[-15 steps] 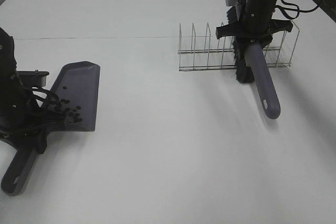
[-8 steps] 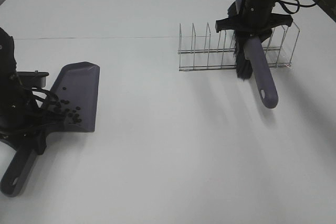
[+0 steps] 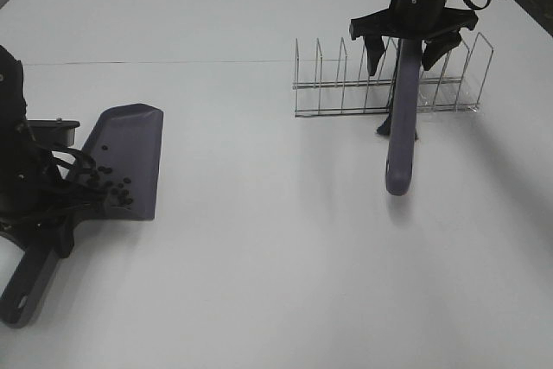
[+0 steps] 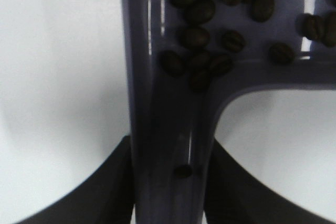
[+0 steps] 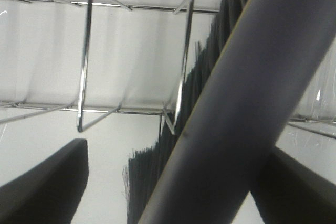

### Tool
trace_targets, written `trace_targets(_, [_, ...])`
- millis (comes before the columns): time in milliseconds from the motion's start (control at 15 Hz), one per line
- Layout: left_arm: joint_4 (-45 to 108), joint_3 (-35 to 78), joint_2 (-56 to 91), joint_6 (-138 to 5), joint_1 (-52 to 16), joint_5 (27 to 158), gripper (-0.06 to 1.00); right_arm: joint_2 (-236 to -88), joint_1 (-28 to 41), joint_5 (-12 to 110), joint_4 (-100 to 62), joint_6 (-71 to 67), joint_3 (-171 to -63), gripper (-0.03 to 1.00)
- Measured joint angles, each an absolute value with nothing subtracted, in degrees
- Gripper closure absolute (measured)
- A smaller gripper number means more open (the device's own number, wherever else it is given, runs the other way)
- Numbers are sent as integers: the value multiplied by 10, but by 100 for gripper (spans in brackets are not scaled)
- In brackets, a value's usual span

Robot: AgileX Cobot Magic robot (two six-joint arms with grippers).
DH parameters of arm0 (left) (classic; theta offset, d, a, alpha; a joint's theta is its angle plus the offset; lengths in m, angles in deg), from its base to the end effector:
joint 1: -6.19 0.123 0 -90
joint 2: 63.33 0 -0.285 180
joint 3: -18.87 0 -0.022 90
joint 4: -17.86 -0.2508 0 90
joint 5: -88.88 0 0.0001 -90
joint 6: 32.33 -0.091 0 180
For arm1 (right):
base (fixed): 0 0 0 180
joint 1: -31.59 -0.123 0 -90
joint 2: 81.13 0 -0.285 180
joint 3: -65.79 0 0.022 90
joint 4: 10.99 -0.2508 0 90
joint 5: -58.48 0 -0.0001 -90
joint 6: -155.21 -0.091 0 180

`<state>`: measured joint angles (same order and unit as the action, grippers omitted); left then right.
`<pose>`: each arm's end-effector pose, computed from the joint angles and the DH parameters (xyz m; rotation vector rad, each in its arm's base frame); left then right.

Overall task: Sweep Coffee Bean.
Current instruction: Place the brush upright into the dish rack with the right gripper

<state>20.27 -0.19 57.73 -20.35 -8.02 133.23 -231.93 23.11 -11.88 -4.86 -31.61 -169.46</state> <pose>0.3072 -0.0806 0.0981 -0.0118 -3.0592 0.0150 0.5183 0.0680 0.1719 -0.0757 2.8814 -0.1030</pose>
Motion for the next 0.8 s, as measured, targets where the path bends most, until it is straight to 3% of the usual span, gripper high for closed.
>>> trace_targets(533, [203,-2,577,-204,-80,1333,61,-2304,231,-119,-36,-328,-1695,23])
trace_targets(800, [203,-2,577,-204,-80,1333,61,-2254,231,-114,-38,-334,-1622,22])
